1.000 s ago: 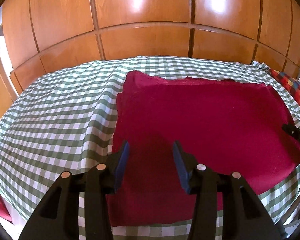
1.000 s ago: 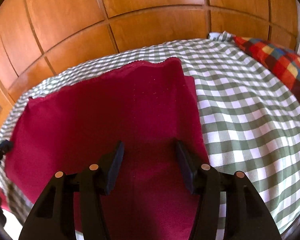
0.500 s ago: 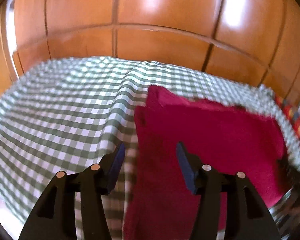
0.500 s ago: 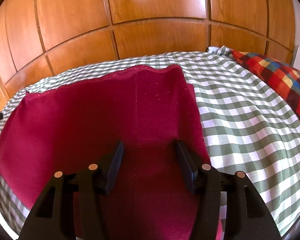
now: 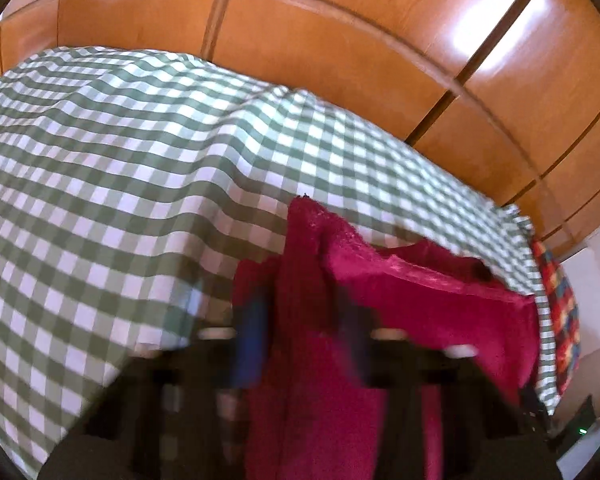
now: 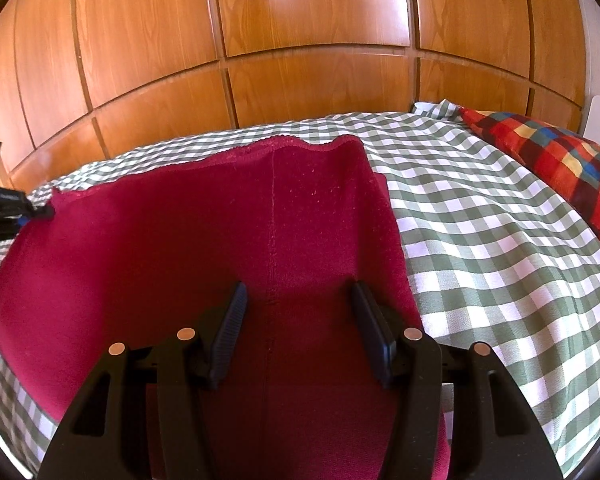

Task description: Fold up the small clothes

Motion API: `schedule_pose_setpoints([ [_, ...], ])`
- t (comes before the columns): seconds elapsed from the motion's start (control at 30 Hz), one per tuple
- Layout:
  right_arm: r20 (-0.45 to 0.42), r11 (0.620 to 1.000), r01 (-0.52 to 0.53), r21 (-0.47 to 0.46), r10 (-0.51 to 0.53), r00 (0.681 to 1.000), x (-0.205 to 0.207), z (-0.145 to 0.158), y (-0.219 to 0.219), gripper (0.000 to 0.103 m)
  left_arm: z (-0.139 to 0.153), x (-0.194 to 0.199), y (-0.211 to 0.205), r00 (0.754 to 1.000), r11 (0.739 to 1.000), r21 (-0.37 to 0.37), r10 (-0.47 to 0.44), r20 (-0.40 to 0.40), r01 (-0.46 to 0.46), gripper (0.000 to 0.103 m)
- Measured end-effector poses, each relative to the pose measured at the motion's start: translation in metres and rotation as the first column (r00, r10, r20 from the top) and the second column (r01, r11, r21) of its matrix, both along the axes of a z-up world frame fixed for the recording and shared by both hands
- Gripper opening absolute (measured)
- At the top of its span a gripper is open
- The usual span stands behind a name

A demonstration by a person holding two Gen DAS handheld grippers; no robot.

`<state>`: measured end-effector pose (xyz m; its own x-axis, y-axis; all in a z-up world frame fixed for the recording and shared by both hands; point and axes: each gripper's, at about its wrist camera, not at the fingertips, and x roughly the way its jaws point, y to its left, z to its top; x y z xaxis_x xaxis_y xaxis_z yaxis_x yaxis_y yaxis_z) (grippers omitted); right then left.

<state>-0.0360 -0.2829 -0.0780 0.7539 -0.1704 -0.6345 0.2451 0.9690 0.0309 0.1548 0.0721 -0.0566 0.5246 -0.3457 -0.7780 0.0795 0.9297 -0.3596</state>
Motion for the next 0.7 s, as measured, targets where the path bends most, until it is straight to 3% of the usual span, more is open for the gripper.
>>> schedule_pose_setpoints([
  [0.07,0.007,1.0,-0.001,0.002,0.001,1.0,-0.001,-0.001,0.0,0.054,-0.004,-0.001,0.001,0.997,0.996,0.051,0.069,0.03,-0.071,0.011],
  [0.13,0.011,1.0,-0.005,0.001,0.005,1.0,-0.001,-0.001,0.0,0.054,-0.016,0.001,0.002,0.994,0.991,0.084,0.106,0.011,-0.107,0.013],
  [0.27,0.016,1.0,-0.008,0.01,0.008,1.0,-0.001,-0.001,-0.001,0.054,-0.024,0.002,0.005,0.991,0.989,0.06,0.137,0.007,-0.137,0.015],
  [0.3,0.017,1.0,-0.008,0.011,0.008,1.0,-0.001,-0.001,0.0,0.054,-0.023,0.003,0.005,0.99,0.988,0.067,0.14,0.005,-0.14,0.017],
  [0.37,0.019,1.0,-0.009,0.013,0.008,1.0,-0.002,-0.002,-0.001,0.054,-0.015,-0.003,0.005,0.982,0.974,0.127,0.187,0.017,-0.187,0.046],
  [0.47,0.021,1.0,-0.008,0.015,0.008,1.0,-0.002,-0.002,-0.001,0.054,0.003,-0.028,0.004,0.974,0.961,0.173,0.201,0.1,-0.216,0.045],
  [0.53,0.016,1.0,-0.009,0.017,0.008,1.0,-0.002,-0.002,-0.001,0.054,0.011,-0.044,-0.002,0.971,0.956,0.201,0.185,0.152,-0.214,0.045],
  [0.7,-0.008,0.999,-0.019,0.039,0.02,1.0,0.0,0.002,-0.003,0.054,0.022,-0.102,-0.043,0.968,0.964,0.255,0.007,0.251,-0.073,0.044],
])
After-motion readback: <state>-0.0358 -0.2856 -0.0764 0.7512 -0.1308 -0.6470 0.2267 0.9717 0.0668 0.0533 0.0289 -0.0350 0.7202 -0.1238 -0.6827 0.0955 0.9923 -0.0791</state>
